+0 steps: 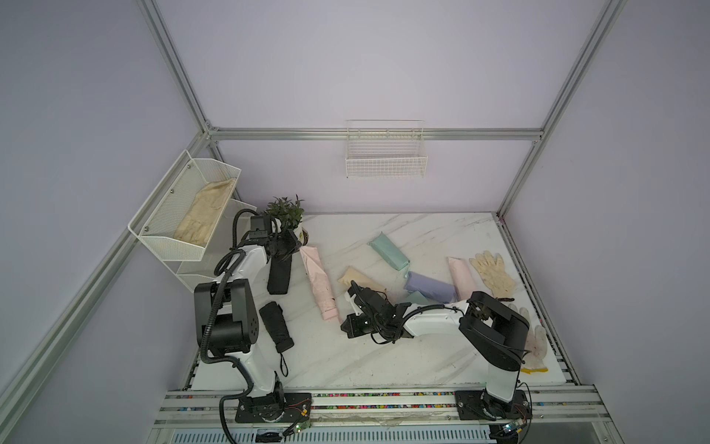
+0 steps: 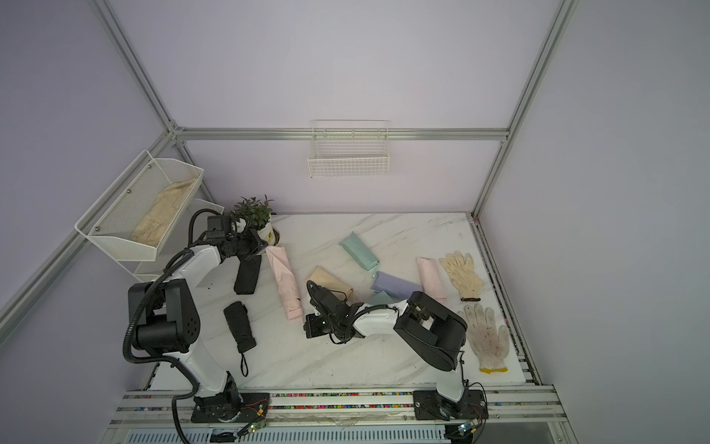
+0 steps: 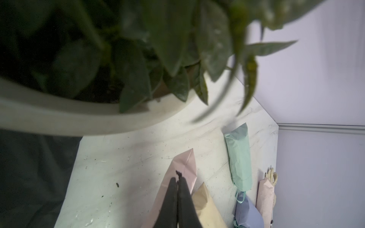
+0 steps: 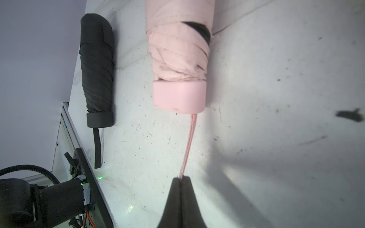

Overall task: Take umbrellas out of sleeves
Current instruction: Take out the umbrella from the umbrella sleeve, then adjust the umbrella at the center of the board.

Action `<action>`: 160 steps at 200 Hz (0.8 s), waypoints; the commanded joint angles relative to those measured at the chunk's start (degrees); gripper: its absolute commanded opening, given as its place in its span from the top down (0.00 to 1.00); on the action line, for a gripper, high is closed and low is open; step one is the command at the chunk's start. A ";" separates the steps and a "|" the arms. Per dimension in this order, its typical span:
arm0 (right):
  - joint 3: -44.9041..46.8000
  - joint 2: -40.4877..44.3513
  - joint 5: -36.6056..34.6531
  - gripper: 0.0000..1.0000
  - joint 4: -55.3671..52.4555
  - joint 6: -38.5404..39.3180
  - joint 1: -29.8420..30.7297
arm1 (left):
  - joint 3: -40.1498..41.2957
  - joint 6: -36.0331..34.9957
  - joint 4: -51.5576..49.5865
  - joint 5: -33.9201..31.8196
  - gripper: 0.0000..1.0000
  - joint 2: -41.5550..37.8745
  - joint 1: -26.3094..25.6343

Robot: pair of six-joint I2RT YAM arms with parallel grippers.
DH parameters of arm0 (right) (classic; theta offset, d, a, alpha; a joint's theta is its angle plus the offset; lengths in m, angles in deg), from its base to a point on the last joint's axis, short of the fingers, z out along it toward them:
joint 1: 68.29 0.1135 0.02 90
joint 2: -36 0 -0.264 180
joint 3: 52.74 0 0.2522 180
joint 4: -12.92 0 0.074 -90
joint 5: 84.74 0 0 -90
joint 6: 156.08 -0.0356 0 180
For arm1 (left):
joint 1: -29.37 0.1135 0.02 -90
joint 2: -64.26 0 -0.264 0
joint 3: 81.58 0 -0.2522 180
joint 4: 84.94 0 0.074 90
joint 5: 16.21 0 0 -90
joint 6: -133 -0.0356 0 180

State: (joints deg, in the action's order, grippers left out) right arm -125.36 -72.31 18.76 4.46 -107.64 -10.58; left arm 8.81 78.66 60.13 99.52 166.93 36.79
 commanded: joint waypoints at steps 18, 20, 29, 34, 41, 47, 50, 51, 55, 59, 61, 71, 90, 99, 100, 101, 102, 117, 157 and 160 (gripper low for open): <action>-1.71 -1.36 2.05 1.00 0.41 -1.66 2.69 | -3.76 -3.19 -0.19 -0.02 1.00 1.65 1.89; -1.71 -1.42 2.06 1.00 0.41 -1.74 2.81 | -3.75 -3.18 -0.19 0.03 1.00 1.59 1.96; -1.49 -1.44 2.15 1.00 0.58 -2.02 3.52 | -3.70 -3.24 -0.17 0.05 1.00 1.61 2.20; -1.44 -1.48 2.23 1.00 0.59 -2.18 3.99 | -3.61 -3.26 -0.07 0.05 1.00 1.50 2.32; -1.19 -1.47 2.19 1.00 0.72 -2.41 4.60 | -3.49 -3.32 0.06 0.04 1.00 1.35 2.44; -0.82 -1.46 2.06 1.00 0.91 -2.73 5.29 | -3.22 -3.32 0.20 -0.02 1.00 1.26 2.60; -0.68 -1.42 2.06 1.00 1.00 -2.89 5.55 | -3.17 -3.39 0.29 0.04 1.00 1.21 2.68; -0.67 -1.40 2.06 1.00 1.06 -2.94 5.65 | -3.16 -3.40 0.36 0.07 1.00 1.21 2.68; -0.35 -1.39 2.06 1.00 1.18 -3.12 6.01 | -2.93 -3.40 0.47 0.07 1.00 1.14 2.81; -0.02 -1.38 2.06 1.00 1.32 -3.35 6.31 | -2.86 -3.34 0.58 0.10 1.00 1.19 2.90; 0.16 -1.38 2.06 1.00 1.37 -3.48 6.50 | -2.82 -3.34 0.71 0.17 1.00 1.16 2.94; 0.92 -1.05 2.06 1.00 1.78 -4.04 7.18 | -2.47 -2.96 1.15 0.62 1.00 1.34 3.23; 2.52 -0.43 1.89 1.00 2.51 -4.91 8.36 | -2.38 -2.12 1.99 1.57 1.00 1.63 3.94; 2.98 -0.33 1.72 1.00 2.61 -5.16 8.75 | -2.40 -1.98 2.19 1.73 1.00 1.61 4.16; 3.05 -0.37 1.71 1.00 2.61 -5.18 8.78 | -2.43 -1.99 2.19 1.75 1.00 1.59 4.17; 3.09 -0.35 1.67 1.00 2.61 -5.23 8.85 | -2.40 -1.95 2.23 1.76 1.00 1.53 4.22; 3.11 -0.38 1.64 1.00 2.65 -5.26 8.83 | -2.43 -1.88 2.25 1.77 1.00 1.55 4.24; 3.31 -0.72 1.37 1.00 2.79 -5.32 9.08 | -2.20 -1.60 2.61 2.19 1.00 1.42 4.52; 0.98 -1.40 -0.44 0.98 -0.20 -4.07 9.08 | -2.41 -0.79 3.45 4.54 1.00 2.35 5.04; 0.76 -1.26 -0.82 0.92 -0.70 -3.91 9.08 | -2.51 -0.81 3.53 4.94 1.00 2.52 4.98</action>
State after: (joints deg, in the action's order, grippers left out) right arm -122.54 -72.79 19.90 5.34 -111.67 -1.62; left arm 8.74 76.95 61.16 101.36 169.14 41.38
